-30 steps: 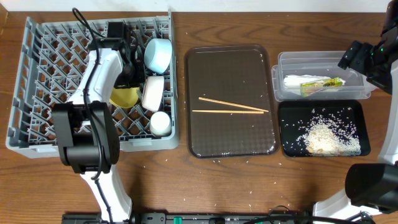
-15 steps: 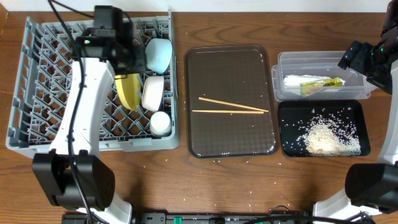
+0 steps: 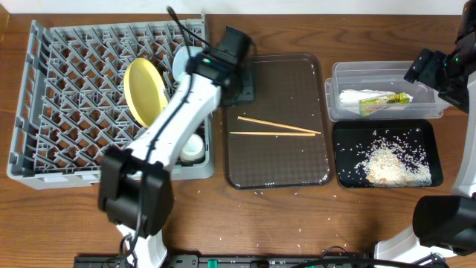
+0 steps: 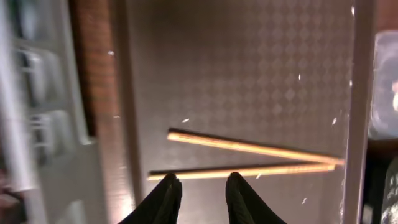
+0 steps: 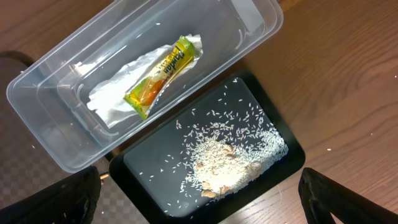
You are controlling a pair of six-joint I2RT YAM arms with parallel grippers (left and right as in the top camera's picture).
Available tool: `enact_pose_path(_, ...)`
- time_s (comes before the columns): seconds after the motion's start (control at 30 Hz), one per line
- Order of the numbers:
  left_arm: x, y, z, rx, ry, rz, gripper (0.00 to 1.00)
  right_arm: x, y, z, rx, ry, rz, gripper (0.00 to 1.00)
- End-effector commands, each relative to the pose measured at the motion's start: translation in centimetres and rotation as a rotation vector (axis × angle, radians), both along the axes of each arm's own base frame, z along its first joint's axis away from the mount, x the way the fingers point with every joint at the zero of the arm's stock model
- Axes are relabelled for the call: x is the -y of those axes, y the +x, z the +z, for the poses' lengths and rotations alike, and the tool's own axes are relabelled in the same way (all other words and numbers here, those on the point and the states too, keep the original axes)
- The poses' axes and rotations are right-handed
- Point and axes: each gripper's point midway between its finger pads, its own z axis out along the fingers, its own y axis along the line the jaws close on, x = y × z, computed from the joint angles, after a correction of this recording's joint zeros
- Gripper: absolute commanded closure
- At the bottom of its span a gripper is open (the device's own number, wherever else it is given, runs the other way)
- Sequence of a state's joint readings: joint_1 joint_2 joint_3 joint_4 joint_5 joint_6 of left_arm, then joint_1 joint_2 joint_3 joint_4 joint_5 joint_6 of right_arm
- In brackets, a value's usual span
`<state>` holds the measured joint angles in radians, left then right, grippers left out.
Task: Sort waste into correct bins and load items into the dishwasher
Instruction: 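Move the left gripper to the brown tray and grasp one chopstick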
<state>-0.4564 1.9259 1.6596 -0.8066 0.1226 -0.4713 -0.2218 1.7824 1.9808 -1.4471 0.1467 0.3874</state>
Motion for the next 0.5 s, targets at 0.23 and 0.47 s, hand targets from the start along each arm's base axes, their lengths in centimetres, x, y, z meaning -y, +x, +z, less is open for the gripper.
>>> enact_pose_path(0.23, 4.2, -0.2, -6.3, -0.152, -0.089, 0.45, 0.73, 0.1, 0.0, -0.1, -0.001, 0.0, -0.017, 0.01)
enact_pose_path(0.47, 5.2, -1.6, -10.0, -0.238, -0.065, 0.559, 0.77, 0.1, 0.0, -0.1, -0.001, 0.0, -0.017, 0.01)
